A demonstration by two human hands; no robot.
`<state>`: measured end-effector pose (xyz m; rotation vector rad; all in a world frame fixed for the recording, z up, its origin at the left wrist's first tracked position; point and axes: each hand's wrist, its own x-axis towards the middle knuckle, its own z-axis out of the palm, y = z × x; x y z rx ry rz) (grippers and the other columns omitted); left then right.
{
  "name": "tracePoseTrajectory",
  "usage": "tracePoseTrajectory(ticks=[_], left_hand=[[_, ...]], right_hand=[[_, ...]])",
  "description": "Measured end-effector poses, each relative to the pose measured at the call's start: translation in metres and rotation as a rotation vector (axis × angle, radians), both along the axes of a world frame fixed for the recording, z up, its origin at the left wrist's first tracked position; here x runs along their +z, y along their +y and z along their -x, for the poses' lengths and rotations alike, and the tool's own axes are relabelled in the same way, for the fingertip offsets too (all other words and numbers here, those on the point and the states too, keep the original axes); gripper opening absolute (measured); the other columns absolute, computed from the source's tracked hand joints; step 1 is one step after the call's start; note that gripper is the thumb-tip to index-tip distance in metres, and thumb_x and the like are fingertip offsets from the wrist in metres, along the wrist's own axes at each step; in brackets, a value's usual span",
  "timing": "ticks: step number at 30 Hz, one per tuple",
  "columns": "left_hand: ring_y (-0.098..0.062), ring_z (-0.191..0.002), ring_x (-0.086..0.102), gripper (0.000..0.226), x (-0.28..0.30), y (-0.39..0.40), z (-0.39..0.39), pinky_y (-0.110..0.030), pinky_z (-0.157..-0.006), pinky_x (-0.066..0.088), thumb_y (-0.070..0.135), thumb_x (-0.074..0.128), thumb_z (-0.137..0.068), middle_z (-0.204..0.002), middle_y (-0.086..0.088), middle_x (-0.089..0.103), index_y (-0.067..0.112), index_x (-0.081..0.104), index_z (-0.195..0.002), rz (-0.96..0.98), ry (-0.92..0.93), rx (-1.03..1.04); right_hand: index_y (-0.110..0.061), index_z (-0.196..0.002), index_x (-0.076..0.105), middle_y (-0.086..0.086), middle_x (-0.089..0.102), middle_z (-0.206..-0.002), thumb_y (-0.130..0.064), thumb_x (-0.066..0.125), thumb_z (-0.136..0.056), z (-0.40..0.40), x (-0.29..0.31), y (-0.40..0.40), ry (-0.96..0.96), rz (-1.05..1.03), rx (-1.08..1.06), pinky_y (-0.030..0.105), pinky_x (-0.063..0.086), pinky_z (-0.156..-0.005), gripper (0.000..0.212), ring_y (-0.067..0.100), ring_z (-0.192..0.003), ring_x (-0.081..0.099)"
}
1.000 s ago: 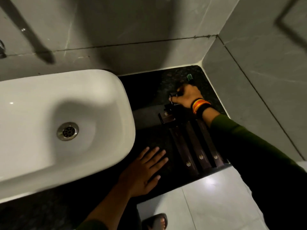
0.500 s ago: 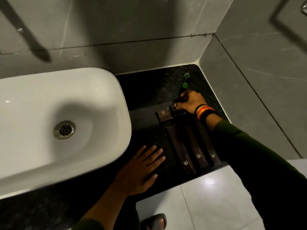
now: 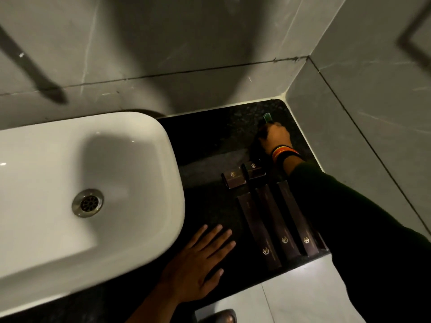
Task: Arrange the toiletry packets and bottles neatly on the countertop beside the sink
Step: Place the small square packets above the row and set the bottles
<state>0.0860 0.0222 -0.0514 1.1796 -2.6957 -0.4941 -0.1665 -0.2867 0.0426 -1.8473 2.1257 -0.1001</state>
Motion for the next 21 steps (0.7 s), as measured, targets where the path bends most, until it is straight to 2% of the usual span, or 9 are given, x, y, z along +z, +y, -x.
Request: tracePoseTrajectory(ticks=[2,3,7,10,14,21], left_hand=[[-0.023,-0.171,0.009,0.076,0.001,0.000,0.000,-0.051,-0.133,0.010,0.046,0.054,-0.106,-0.185,0.001,0.016,0.025,0.030,-0.175,0.001,-0.006,-0.004],[-0.024,-0.171,0.010,0.076,0.001,0.000,0.001,-0.051,-0.132,0.011,0.046,0.054,-0.105,-0.185,0.001,0.017,0.024,0.031,-0.174,0.000,-0.008,-0.008],[-0.026,-0.170,0.012,0.075,0.000,-0.001,0.000,-0.053,-0.132,0.012,0.045,0.055,-0.104,-0.184,0.000,0.019,0.023,0.035,-0.173,0.000,0.001,-0.017],[-0.025,-0.170,0.013,0.072,0.000,0.000,0.000,-0.052,-0.134,0.012,0.043,0.053,-0.105,-0.184,0.001,0.020,0.023,0.038,-0.172,0.003,0.041,-0.016],[-0.024,-0.170,0.013,0.066,0.000,0.001,-0.001,-0.050,-0.135,0.010,0.045,0.046,-0.110,-0.184,0.002,0.020,0.023,0.037,-0.172,0.027,0.055,-0.018],[-0.023,-0.171,0.012,0.066,-0.002,0.001,-0.002,-0.049,-0.135,0.009,0.045,0.044,-0.111,-0.184,0.002,0.019,0.024,0.035,-0.173,0.033,0.049,-0.015]], right_hand=[[-0.011,-0.135,0.051,0.025,0.058,-0.125,-0.013,0.059,-0.087,0.005,0.000,0.006,-0.041,0.012,-0.027,0.048,0.047,-0.097,0.048,0.047,-0.113,0.058],[-0.012,-0.134,0.050,0.025,0.059,-0.124,-0.013,0.061,-0.086,0.010,0.002,0.010,-0.076,0.009,-0.055,0.048,0.048,-0.097,0.049,0.046,-0.113,0.058],[-0.022,-0.102,0.065,0.013,0.072,-0.103,-0.026,0.077,-0.070,0.035,0.015,0.034,-0.208,0.024,-0.149,0.040,0.056,-0.089,0.034,0.033,-0.098,0.068],[-0.026,-0.094,0.066,0.002,0.074,-0.092,-0.027,0.081,-0.068,0.047,0.024,0.055,-0.250,0.034,-0.095,0.037,0.057,-0.088,0.029,0.023,-0.090,0.070],[-0.019,-0.098,0.073,0.006,0.075,-0.103,-0.019,0.079,-0.074,0.052,0.026,0.079,-0.180,-0.016,0.046,0.033,0.053,-0.096,0.025,0.025,-0.101,0.069],[-0.020,-0.103,0.073,0.009,0.074,-0.112,-0.009,0.076,-0.074,0.048,0.008,0.086,-0.067,-0.110,0.145,0.037,0.052,-0.097,0.031,0.029,-0.109,0.068]])
